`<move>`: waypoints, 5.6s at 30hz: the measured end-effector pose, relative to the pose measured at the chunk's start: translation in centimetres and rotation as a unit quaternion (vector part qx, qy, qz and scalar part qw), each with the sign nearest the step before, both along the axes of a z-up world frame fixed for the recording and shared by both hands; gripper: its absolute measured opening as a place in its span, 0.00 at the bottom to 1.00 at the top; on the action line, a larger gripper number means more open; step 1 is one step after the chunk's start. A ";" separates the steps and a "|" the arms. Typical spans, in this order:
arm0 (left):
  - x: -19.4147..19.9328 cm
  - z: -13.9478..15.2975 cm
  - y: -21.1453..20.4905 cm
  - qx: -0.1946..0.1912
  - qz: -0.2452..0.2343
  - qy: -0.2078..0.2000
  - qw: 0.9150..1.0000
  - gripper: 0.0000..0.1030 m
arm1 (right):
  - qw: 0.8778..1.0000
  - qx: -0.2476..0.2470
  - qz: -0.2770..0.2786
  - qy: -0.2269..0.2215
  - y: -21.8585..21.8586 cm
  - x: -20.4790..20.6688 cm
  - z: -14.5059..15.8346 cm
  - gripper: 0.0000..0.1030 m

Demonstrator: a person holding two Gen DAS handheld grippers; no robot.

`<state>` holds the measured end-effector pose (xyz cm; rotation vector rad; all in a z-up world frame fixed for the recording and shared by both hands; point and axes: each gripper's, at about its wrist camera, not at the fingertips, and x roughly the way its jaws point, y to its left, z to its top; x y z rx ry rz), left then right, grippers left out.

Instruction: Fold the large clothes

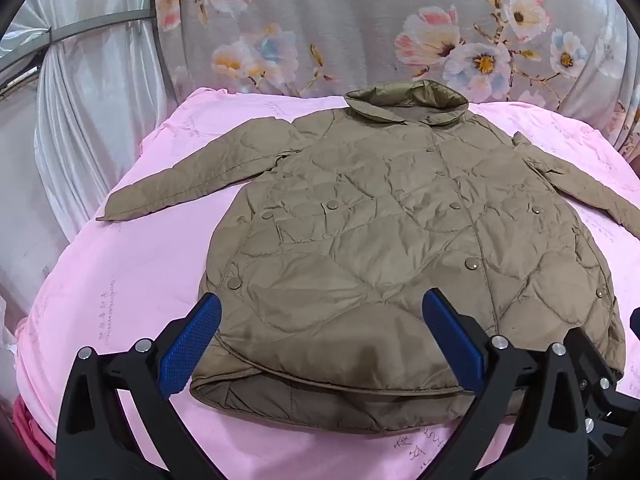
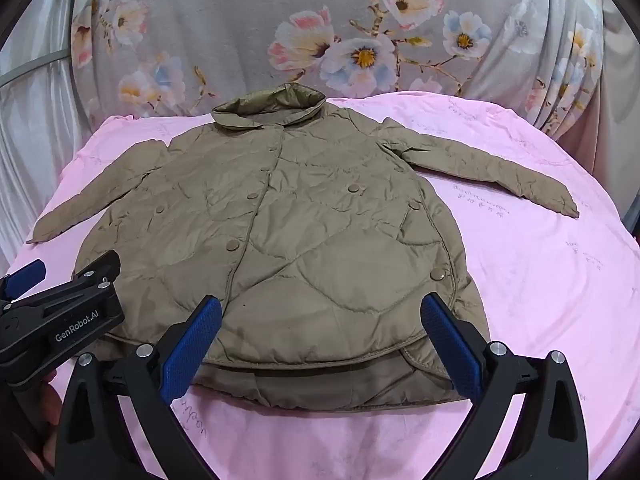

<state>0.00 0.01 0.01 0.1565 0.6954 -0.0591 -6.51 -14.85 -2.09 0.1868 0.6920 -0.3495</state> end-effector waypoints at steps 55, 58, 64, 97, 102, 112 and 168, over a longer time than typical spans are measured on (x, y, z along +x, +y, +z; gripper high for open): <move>-0.7 0.2 -0.5 -0.009 -0.011 0.001 1.000 0.95 | 1.000 0.000 -0.003 0.001 0.1 -0.2 0.4 0.95; -0.3 0.3 -0.6 -0.008 -0.010 0.001 1.000 0.95 | 1.000 -0.002 -0.003 0.001 0.1 -0.2 0.4 0.95; -0.5 0.1 -0.5 -0.010 -0.010 0.002 1.000 0.95 | 1.000 0.001 -0.001 0.004 0.0 0.3 0.3 0.95; -0.2 -0.3 -0.9 -0.003 -0.012 -0.001 1.000 0.95 | 1.000 0.014 0.007 0.001 -0.4 0.8 -0.2 0.95; -0.1 -0.4 -1.1 0.001 -0.011 0.000 1.000 0.95 | 1.000 0.026 0.008 0.000 -1.5 0.8 -0.6 0.95; 5.2 0.3 0.1 0.013 0.007 -0.017 1.000 0.95 | 0.972 0.185 -0.128 -0.070 -19.9 2.1 -1.2 0.95; 21.5 -0.2 6.6 -0.208 -0.018 0.115 0.971 0.95 | 0.973 0.104 0.179 -0.100 -6.0 22.4 7.4 0.71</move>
